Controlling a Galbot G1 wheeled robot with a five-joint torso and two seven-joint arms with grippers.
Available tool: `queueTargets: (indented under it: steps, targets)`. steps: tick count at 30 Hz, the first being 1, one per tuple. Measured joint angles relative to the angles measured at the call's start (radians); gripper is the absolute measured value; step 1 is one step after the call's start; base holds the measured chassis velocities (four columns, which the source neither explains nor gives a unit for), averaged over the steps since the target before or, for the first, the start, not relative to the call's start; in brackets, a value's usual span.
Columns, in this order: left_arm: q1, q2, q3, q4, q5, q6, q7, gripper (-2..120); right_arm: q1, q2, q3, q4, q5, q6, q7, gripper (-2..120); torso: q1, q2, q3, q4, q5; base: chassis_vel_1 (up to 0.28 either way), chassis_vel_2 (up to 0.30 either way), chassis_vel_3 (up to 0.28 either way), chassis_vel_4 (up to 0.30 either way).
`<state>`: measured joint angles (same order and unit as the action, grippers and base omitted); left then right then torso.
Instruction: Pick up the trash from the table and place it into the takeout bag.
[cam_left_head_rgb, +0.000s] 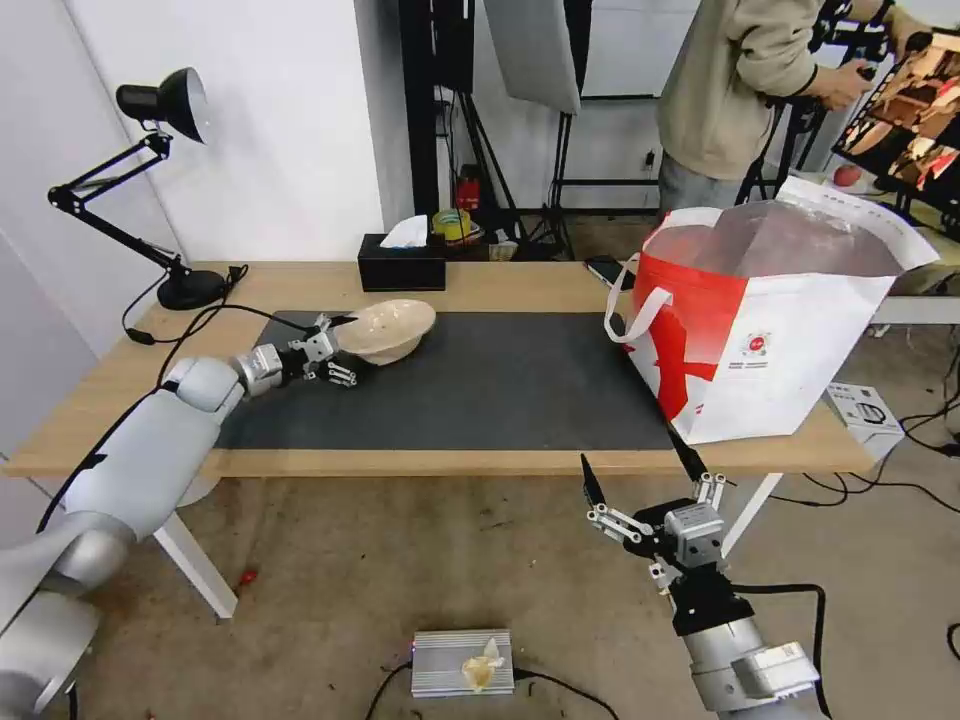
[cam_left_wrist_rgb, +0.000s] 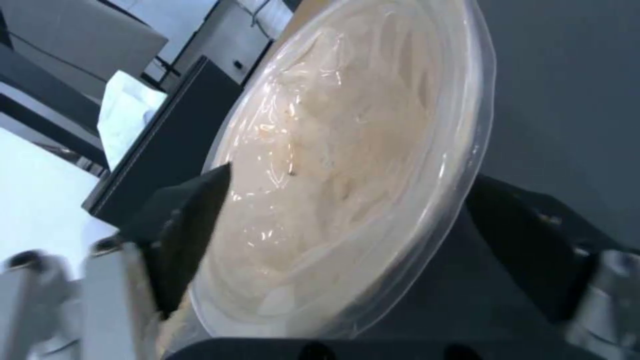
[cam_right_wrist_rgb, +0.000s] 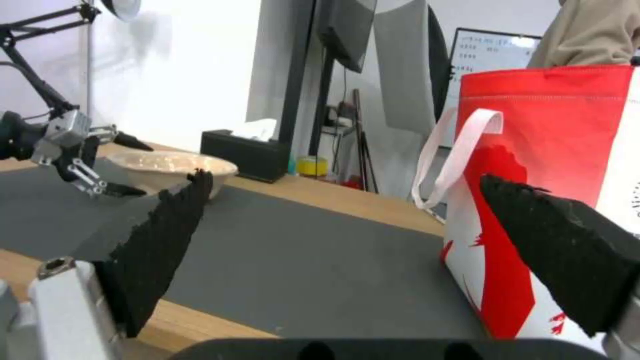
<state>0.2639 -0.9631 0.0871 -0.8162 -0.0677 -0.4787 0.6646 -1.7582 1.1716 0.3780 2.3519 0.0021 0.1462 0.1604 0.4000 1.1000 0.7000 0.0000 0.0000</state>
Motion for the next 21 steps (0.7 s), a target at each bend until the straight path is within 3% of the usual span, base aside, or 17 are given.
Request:
queueTargets:
  steps: [13,21]
  targets:
    - [0.004,-0.002,-0.001,0.0,0.003,-0.009,0.007,33,0.0,0.0,0.0,0.0,0.0,0.0,0.0,100,0.0,0.0,0.0,0.0,0.0,0.0,0.0,0.0,0.0]
    - [0.007,-0.006,-0.002,0.0,0.002,-0.01,0.008,8,0.0,0.0,0.0,0.0,0.0,0.0,0.0,100,0.0,0.0,0.0,0.0,0.0,0.0,0.0,0.0,0.0]
